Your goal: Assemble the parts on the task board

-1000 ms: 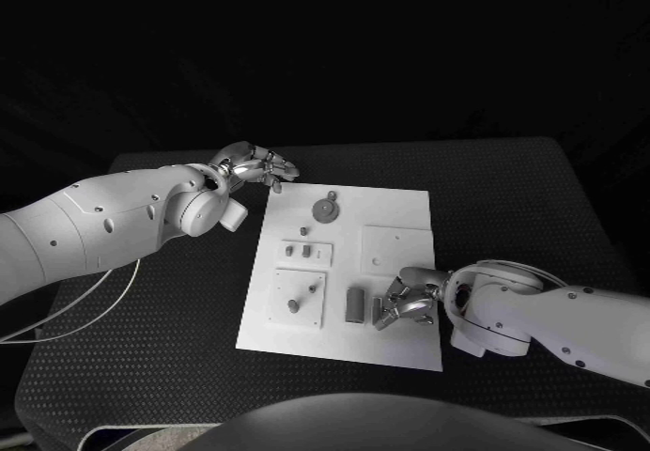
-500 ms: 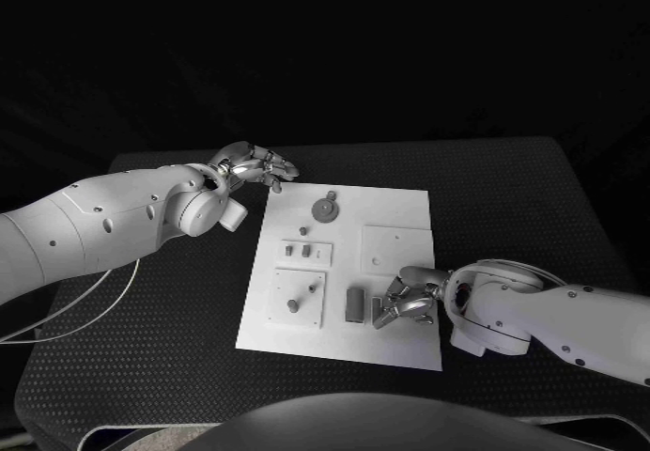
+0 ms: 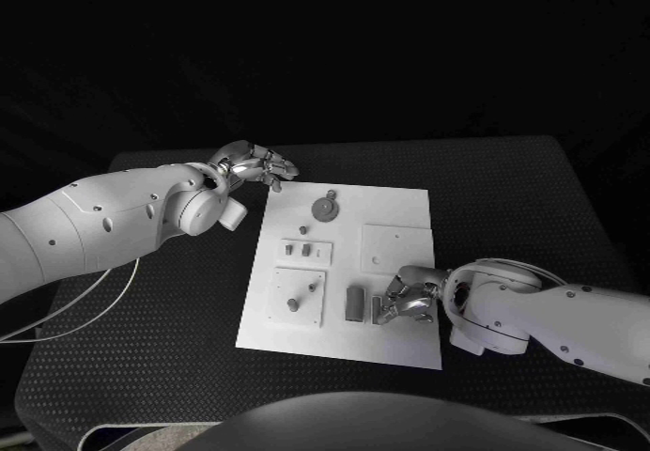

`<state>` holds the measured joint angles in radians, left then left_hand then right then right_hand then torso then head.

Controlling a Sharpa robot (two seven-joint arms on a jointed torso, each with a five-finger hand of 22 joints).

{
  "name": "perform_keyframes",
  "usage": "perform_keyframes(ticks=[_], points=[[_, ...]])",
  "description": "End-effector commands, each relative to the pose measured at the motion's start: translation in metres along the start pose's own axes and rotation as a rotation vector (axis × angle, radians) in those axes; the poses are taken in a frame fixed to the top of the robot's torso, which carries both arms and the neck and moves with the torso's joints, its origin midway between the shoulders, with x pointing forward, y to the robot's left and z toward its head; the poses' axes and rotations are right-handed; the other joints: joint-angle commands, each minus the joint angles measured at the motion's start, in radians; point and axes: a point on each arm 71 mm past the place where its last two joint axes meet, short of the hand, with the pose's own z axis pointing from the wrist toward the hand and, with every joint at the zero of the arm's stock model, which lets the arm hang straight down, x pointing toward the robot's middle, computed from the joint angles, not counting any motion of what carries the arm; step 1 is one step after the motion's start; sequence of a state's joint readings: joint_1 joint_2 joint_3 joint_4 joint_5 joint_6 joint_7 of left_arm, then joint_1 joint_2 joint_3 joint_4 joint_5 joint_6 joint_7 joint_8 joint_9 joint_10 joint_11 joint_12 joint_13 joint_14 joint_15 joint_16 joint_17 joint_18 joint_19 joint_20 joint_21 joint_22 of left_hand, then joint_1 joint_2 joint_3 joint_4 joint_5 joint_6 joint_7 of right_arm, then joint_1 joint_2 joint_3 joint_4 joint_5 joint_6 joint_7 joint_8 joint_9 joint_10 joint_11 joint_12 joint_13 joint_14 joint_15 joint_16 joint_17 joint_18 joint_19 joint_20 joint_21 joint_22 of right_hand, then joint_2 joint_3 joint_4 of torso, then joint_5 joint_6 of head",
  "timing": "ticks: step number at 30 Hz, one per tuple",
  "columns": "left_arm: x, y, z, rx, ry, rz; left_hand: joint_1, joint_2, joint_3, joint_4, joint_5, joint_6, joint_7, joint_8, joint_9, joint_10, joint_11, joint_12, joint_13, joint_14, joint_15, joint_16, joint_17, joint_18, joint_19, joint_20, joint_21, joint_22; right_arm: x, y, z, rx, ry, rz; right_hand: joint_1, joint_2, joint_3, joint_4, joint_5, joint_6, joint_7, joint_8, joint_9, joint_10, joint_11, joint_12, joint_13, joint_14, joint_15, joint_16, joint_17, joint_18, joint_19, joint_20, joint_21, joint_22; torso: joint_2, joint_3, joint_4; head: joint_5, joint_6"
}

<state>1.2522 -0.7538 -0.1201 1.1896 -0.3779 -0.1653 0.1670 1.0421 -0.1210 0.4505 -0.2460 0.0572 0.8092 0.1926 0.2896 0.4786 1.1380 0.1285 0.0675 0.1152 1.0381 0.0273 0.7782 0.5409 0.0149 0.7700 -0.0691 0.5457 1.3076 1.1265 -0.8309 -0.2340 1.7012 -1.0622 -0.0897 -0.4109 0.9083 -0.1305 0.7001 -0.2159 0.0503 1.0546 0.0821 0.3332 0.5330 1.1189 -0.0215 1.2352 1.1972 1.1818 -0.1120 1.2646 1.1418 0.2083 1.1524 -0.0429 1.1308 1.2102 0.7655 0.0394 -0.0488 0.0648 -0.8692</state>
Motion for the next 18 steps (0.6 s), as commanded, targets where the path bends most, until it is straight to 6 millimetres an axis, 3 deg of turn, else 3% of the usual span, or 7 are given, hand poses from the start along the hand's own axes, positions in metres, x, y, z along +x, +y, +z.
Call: perform_keyframes(ticks=[1, 8, 14, 18], points=[[0.0018, -0.0016, 0.0002, 0.009, 0.013, 0.0, -0.006, -0.001, -0.001, 0.001, -0.006, -0.002, -0.004, 0.006, 0.0, 0.0, 0.008, 0.002, -0.002, 0.001, 0.002, -0.006, 0.001, 0.007, 0.008, 0.0, -0.005, 0.018, 0.0092, -0.011, 0.0037, 0.063, 0.015, -0.043, 0.004, 0.016, 0.016, -0.004, -0.002, -0.002, 0.004, 0.004, -0.011, 0.013, -0.001, 0.008, 0.002, 0.004, -0.007, -0.001, 0.001, 0.053, -0.004, -0.006, 0.007, 0.001, 0.0, 0.0001, -0.0006, 0.001, -0.001], [0.0017, -0.0015, 0.0002, 0.009, 0.013, 0.0, -0.006, -0.001, -0.001, 0.001, -0.006, -0.002, -0.004, 0.007, 0.0, 0.0, 0.008, 0.003, -0.002, 0.001, 0.002, -0.006, 0.001, 0.007, 0.008, 0.0, -0.005, 0.018, 0.0089, -0.0115, 0.004, 0.066, 0.013, -0.041, 0.001, 0.024, 0.03, -0.01, -0.001, 0.002, 0.003, 0.007, -0.01, 0.022, -0.002, 0.011, 0.006, 0.007, -0.008, -0.002, 0.0, 0.053, -0.002, -0.003, 0.009, 0.001, 0.0, 0.0002, -0.0003, 0.0, 0.0], [0.0018, -0.0015, 0.0003, 0.009, 0.013, 0.0, -0.007, -0.001, -0.001, 0.001, -0.006, -0.002, -0.004, 0.007, 0.0, 0.0, 0.008, 0.003, -0.002, 0.001, 0.002, -0.006, 0.001, 0.007, 0.008, 0.0, -0.005, 0.018, 0.0084, -0.0144, 0.0039, 0.072, 0.021, -0.025, -0.014, 0.012, 0.032, -0.011, 0.0, 0.002, 0.003, 0.006, -0.011, 0.023, -0.001, 0.008, 0.005, 0.009, -0.007, -0.003, 0.0, 0.053, -0.001, 0.0, 0.011, 0.001, 0.0, 0.0002, -0.0003, 0.0, 0.002], [0.0019, -0.0016, 0.0004, 0.009, 0.013, 0.0, -0.007, -0.001, -0.001, 0.001, -0.006, -0.002, -0.004, 0.007, 0.0, 0.0, 0.008, 0.003, -0.002, 0.001, 0.002, -0.006, 0.001, 0.007, 0.008, 0.0, -0.005, 0.018, 0.0074, -0.0179, 0.0035, 0.062, 0.032, 0.02, -0.033, -0.024, 0.025, -0.011, 0.009, -0.003, 0.006, 0.002, -0.015, 0.014, 0.002, -0.001, -0.001, 0.01, -0.006, -0.006, 0.0, 0.053, -0.001, 0.002, 0.011, 0.0, 0.0, 0.0002, -0.0002, -0.003, 0.006]])
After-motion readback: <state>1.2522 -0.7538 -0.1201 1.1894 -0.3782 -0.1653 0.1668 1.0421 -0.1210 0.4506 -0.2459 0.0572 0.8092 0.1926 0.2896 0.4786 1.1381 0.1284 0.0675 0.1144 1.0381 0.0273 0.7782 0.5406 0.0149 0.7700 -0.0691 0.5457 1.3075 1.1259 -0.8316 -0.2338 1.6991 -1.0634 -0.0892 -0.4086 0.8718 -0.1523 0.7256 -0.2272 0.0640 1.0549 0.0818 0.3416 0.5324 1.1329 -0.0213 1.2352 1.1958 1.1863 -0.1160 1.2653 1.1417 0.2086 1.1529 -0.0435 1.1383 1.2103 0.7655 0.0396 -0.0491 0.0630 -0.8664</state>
